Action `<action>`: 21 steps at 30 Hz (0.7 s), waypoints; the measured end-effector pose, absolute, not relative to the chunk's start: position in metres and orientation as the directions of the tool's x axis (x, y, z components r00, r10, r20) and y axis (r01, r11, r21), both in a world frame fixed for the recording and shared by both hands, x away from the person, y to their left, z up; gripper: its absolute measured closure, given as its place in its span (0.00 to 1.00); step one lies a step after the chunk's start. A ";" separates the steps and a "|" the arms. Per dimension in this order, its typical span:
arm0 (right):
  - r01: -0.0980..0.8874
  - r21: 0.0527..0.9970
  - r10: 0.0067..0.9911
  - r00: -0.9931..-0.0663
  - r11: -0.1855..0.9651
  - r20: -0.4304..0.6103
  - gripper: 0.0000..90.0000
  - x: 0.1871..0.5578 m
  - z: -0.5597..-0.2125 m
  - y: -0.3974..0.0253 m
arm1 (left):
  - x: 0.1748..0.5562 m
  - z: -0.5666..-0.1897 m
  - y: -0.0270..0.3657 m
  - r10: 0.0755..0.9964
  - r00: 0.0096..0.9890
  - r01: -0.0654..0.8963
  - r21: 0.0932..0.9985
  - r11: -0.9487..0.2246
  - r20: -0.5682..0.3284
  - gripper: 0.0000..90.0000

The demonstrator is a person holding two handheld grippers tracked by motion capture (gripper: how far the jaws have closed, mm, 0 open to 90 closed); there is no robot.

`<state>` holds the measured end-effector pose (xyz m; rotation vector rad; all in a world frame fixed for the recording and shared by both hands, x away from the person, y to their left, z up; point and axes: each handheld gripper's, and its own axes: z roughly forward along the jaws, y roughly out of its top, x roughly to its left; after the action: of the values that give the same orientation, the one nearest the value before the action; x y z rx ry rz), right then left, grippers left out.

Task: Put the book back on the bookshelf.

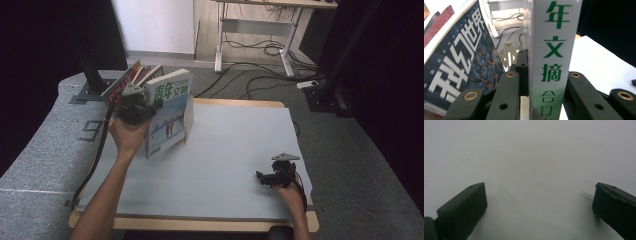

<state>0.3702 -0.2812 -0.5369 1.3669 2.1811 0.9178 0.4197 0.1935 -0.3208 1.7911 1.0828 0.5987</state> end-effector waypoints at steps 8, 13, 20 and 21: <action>0.632 0.713 0.899 -0.438 0.304 0.005 0.00 0.370 -0.537 -0.281 | 0.430 -0.326 0.187 0.876 0.479 0.400 0.902 -0.163 -0.054 0.82; 0.632 0.713 0.899 -0.438 0.303 0.006 0.00 0.370 -0.537 -0.281 | 0.436 -0.334 0.180 0.882 0.470 0.373 0.913 -0.168 -0.030 0.82; 0.631 0.714 0.899 -0.438 0.302 0.006 0.00 0.370 -0.537 -0.281 | 0.441 -0.347 0.177 0.882 0.470 0.344 0.925 -0.160 -0.022 0.82; 0.631 0.714 0.899 -0.438 0.303 0.006 0.00 0.370 -0.537 -0.281 | 0.442 -0.350 0.178 0.881 0.472 0.346 0.925 -0.156 -0.028 0.82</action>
<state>0.3703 -0.2813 -0.5370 1.3672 2.1798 0.9202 0.4415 0.1775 -0.3496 1.7244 1.0547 0.6728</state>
